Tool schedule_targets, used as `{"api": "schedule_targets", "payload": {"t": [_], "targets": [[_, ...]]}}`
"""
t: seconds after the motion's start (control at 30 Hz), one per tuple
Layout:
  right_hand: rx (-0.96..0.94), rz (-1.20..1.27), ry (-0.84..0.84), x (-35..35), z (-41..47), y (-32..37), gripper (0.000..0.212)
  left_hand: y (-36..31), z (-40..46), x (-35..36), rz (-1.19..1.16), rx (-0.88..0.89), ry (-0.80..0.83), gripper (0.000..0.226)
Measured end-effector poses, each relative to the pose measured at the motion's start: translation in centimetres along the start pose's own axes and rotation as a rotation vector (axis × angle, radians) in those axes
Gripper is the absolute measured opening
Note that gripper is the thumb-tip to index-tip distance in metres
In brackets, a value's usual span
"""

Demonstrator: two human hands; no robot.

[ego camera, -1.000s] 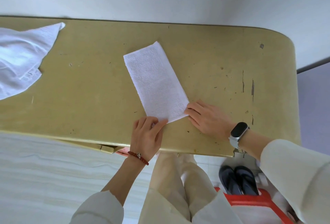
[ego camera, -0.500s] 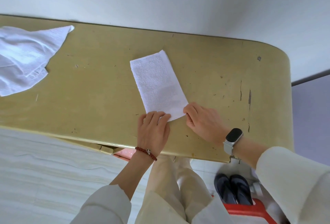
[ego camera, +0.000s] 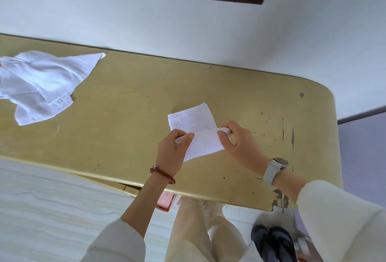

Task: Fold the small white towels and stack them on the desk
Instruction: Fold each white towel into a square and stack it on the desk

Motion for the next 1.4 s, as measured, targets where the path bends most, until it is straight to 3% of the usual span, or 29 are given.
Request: {"api": "schedule_targets", "payload": {"t": [0.07,0.27,0.5,0.83,1.13,1.2,1.27,1.33,1.4], "targets": [[0.076,0.049,-0.020,0.4,2.3,0.3,0.011,1.0,1.7,-0.3,-0.075,-0.091,-0.019,0.018],[0.189,0.013,0.015,3.2,7.0,0.3,0.029,4.6,4.1,-0.8,-0.169,-0.200,-0.094,0.015],[0.300,-0.105,-0.055,5.0,9.3,-0.9,0.035,6.8,5.4,-0.7,-0.045,-0.300,-0.196,0.017],[0.342,-0.128,-0.134,4.9,9.7,-1.1,0.035,7.5,6.4,-0.4,0.087,-0.379,-0.145,0.030],[0.377,-0.217,-0.291,3.9,9.0,-0.5,0.019,6.5,6.0,-1.1,0.316,-0.414,-0.079,0.033],[0.187,-0.354,-0.476,2.6,7.8,0.8,0.021,6.1,5.6,-1.7,0.291,-0.349,-0.170,0.033],[-0.108,-0.459,-0.558,2.8,6.2,2.1,0.023,5.0,5.0,-2.6,0.290,-0.123,-0.305,0.030],[-0.298,-0.582,-0.436,4.6,5.4,2.1,0.034,3.5,4.0,-2.2,0.381,0.156,-0.341,0.031],[-0.333,-0.723,-0.298,6.4,5.4,1.4,0.042,3.1,3.1,-0.9,0.482,0.293,-0.283,0.035]]}}
Point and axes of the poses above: each hand's wrist, its own z-axis towards the middle knuckle, its own x-axis out of the palm, y = z × x, the point moved 8 cm from there along z, towards the middle knuckle, and after that the axes turned 12 degrees about x, right-handed, at the moved point
